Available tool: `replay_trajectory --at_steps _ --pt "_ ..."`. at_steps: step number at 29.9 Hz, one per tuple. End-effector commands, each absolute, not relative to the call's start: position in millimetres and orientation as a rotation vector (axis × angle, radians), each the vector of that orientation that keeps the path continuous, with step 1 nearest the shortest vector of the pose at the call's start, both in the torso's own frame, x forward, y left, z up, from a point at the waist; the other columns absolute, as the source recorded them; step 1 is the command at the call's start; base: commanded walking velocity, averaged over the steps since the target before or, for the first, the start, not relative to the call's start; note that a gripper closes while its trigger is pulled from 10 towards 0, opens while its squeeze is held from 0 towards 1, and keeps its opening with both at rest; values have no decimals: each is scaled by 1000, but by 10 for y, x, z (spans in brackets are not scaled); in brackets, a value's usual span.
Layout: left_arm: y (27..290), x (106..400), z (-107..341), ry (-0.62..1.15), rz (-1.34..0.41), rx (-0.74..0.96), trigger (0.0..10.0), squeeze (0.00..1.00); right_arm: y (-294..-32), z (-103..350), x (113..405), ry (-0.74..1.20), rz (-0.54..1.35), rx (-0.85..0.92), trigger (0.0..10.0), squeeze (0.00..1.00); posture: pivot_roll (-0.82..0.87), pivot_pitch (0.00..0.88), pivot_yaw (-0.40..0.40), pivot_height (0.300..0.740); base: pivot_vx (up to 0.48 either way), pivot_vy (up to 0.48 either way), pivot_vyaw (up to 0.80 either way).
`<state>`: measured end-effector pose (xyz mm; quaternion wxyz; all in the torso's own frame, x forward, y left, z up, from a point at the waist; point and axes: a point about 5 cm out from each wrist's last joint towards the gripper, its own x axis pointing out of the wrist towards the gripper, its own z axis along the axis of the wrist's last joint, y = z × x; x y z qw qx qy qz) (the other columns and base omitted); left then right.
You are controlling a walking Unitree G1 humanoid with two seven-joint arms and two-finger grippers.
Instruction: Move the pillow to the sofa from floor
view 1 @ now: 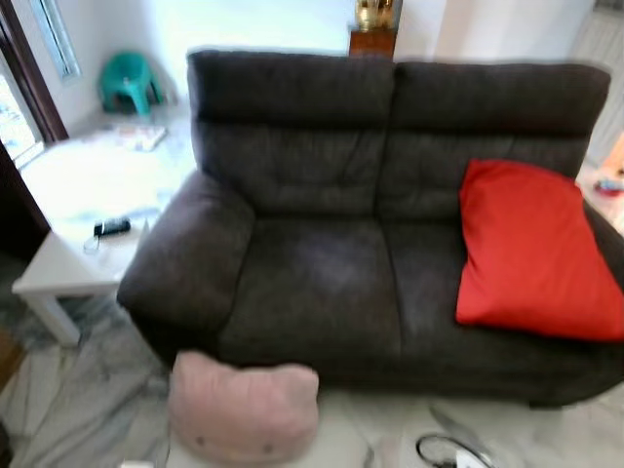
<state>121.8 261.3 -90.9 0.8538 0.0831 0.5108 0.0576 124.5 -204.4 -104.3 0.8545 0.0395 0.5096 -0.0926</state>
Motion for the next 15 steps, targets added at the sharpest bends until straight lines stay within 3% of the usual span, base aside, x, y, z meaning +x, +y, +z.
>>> replay_trajectory --at_steps 1,6,12,15 --pt "2529 1301 -907 1055 98 173 10000 0 -2105 -1046 1203 1080 -210 78 10000 0 -9 0 -6 740 0 368 0" --pt "2424 1345 -923 1050 83 170 10000 0 -2088 -1048 1207 1087 -185 61 10000 0 -8 0 -6 740 0 367 0" --pt "2366 1374 -929 1046 75 168 10000 0 -2080 -1047 1213 1084 -186 65 10000 0 -8 0 -8 740 0 366 475" --pt "2338 1378 -934 1045 73 167 10000 0 -2081 -1049 1208 1084 -195 75 10000 0 -7 0 -9 740 0 368 0"
